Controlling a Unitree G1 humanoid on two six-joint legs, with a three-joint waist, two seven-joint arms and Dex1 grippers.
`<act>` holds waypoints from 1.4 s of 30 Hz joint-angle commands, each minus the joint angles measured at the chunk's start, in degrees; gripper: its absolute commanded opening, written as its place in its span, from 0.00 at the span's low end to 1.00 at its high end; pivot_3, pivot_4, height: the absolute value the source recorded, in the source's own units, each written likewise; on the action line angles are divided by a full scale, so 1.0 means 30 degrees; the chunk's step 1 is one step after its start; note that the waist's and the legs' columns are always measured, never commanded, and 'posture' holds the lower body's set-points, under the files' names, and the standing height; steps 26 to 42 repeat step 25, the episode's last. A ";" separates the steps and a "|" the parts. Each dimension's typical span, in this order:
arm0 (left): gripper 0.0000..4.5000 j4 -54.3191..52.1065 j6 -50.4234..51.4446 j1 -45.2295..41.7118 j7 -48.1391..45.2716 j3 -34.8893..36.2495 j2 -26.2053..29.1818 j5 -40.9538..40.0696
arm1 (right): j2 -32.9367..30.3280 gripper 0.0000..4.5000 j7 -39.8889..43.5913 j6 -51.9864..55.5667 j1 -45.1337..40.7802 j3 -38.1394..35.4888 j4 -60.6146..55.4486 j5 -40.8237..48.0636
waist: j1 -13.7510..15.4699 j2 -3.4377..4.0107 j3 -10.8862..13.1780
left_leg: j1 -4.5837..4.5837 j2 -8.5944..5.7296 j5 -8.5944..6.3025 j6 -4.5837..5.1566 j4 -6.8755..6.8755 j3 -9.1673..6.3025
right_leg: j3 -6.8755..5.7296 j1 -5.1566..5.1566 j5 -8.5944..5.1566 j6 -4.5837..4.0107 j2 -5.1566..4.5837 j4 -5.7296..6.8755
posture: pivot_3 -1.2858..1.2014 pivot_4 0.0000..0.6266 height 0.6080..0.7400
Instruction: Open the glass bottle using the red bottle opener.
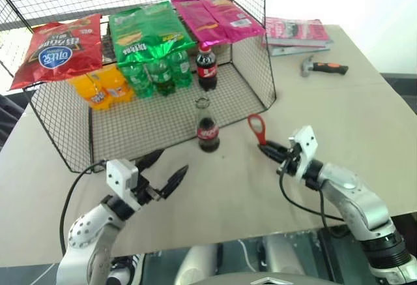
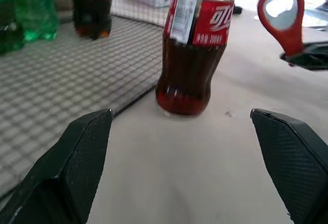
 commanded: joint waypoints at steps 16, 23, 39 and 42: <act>1.00 -0.2294 0.0301 0.4158 0.1753 0.1060 0.0482 0.1709 | -0.4196 0.99 0.6995 -0.8140 0.3022 -0.5469 0.4030 -0.2725 | 0.0096 -0.0018 0.0009 | -0.0036 -0.0015 -0.0020 0.0028 0.0011 0.0027 | -0.0011 0.0012 0.0016 0.0041 0.0053 -0.0066 | 0.52 0.24 1.00; 1.00 -0.2289 -0.0301 0.5551 0.1222 0.2192 0.0697 0.1547 | -0.5001 0.99 1.0278 -1.0656 0.3379 -0.6793 0.7224 -0.2467 | 0.0060 -0.0061 0.0045 | 0.0008 0.0019 -0.0017 0.0025 0.0021 0.0031 | -0.0012 0.0052 -0.0069 0.0047 0.0004 -0.0046 | 0.52 0.24 1.00; 1.00 -0.2258 -0.0429 0.5683 0.0828 0.2459 0.0672 0.1127 | -0.5065 0.99 1.0688 -1.0823 0.3224 -0.6852 0.7810 -0.2510 | 0.0061 -0.0060 0.0044 | 0.0011 0.0018 -0.0017 0.0026 0.0027 0.0035 | -0.0007 0.0057 -0.0071 0.0048 0.0000 -0.0043 | 0.52 0.24 1.00; 1.00 -0.2258 -0.0429 0.5683 0.0828 0.2459 0.0672 0.1127 | -0.5065 0.99 1.0688 -1.0823 0.3224 -0.6852 0.7810 -0.2510 | 0.0061 -0.0060 0.0044 | 0.0011 0.0018 -0.0017 0.0026 0.0027 0.0035 | -0.0007 0.0057 -0.0071 0.0048 0.0000 -0.0043 | 0.52 0.24 1.00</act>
